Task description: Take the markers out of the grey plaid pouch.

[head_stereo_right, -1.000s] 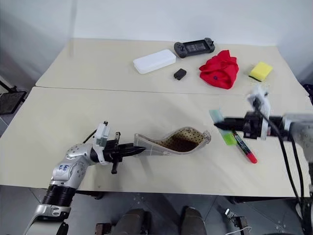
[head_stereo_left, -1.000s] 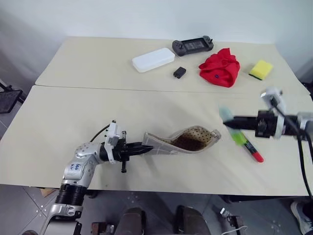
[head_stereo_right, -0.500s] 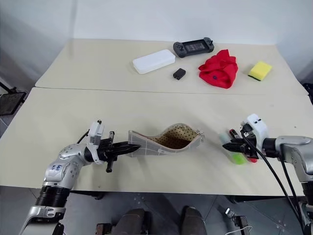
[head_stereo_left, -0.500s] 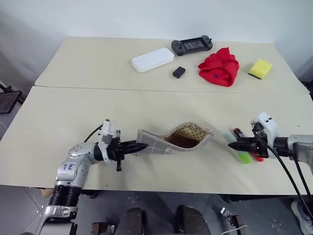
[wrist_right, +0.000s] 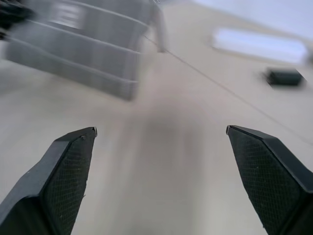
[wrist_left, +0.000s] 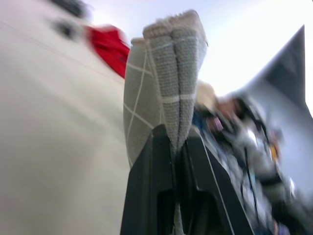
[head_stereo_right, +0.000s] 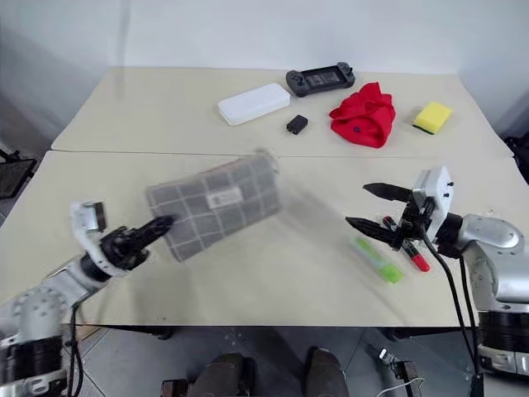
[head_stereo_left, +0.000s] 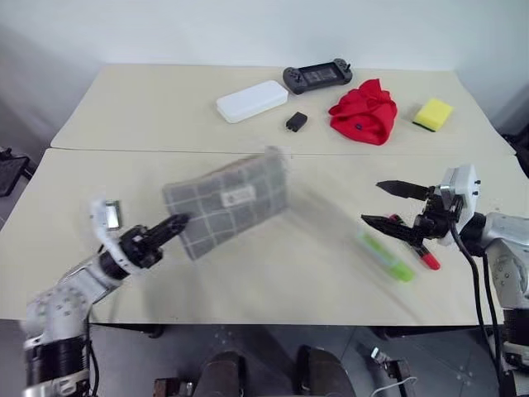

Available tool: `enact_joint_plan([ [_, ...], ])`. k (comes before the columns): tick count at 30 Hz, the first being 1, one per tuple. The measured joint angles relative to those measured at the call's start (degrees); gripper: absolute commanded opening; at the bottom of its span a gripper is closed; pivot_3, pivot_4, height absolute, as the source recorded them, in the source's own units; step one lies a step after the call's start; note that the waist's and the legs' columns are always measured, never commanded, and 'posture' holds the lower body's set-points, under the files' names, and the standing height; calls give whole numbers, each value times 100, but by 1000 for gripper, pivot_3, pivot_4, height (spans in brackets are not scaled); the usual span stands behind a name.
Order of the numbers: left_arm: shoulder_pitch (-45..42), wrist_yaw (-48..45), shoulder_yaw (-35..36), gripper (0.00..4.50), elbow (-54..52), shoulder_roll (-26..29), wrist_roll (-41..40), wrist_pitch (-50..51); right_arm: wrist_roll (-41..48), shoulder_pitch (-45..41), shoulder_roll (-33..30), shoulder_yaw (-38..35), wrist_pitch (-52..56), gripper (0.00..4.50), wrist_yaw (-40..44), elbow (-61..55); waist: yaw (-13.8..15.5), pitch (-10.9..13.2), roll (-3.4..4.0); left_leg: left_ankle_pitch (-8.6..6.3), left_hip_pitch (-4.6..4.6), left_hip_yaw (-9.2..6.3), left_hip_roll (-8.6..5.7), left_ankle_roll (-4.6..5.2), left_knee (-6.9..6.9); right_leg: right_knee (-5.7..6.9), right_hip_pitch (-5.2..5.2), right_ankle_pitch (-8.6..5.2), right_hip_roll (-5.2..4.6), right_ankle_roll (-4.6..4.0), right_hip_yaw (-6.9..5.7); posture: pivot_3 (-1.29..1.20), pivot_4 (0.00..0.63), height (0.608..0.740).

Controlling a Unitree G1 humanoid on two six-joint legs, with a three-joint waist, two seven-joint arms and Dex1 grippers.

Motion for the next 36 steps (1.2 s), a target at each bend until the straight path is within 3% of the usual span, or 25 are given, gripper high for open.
enact_joint_plan([
  [3,670,1498,906,0,-82,-439,-1122,-33,6,149,429,276,-507,4449,216,-275,-31,0,-1,-5,12,-3,4,-8,-5,-3,7,0,1,-1,7,0,150,740],
  [7,1270,2662,1333,0,-358,-787,-1872,-343,-79,226,648,512,-947,4449,352,-315,47,3,-6,-6,7,-10,-1,-8,9,0,8,-1,-2,-2,9,0,150,740],
  [14,1478,3543,1551,2005,-532,-838,-2035,-1051,-225,156,810,637,-1411,4500,411,11,100,2,-6,-11,9,-4,-2,-13,6,-2,7,-3,4,-8,11,0,150,740],
  [19,1563,3570,1516,3627,-421,40,-1411,-1178,-223,93,811,679,-1415,4500,466,93,84,2,-6,-12,10,2,1,-14,5,-1,5,-6,14,-13,9,0,150,740],
  [22,2078,3080,1474,4479,-294,929,-437,-1227,-197,128,767,633,-1421,4500,531,96,12,2,-5,-14,11,18,-21,-15,-13,-9,-2,-7,19,-14,14,0,150,740],
  [27,3305,922,1002,4479,-40,2068,1802,-2366,-249,304,337,353,-1768,4500,779,475,-21,3,-5,-14,8,64,-32,-15,-56,-14,-45,-10,18,-19,37,0,150,740],
  [29,3699,-237,974,4479,250,2154,2604,-3521,-327,426,44,90,-2008,4500,858,875,-22,1,-8,-14,-3,130,-30,-15,-72,-13,-72,-12,18,-23,40,0,150,740],
  [32,3873,-986,975,4479,456,2159,3138,-4306,-362,478,-136,-302,-2159,4500,872,1190,-29,2,-6,-17,-2,149,-7,-20,-83,-15,-82,-16,23,-30,38,0,150,740],
  [33,3835,-1535,971,4479,359,2076,3326,-4977,-353,823,-255,-351,-2294,4500,988,1024,-16,1,-8,-21,-2,150,11,-29,-81,-15,-82,-19,34,-36,31,0,150,740],
  [36,3676,-1987,788,4479,17,1863,3638,-5642,-485,1388,-388,-399,-2705,4500,1319,1271,-14,1,-9,-24,4,164,10,-26,-74,-11,-79,-18,31,-34,36,0,150,740],
])
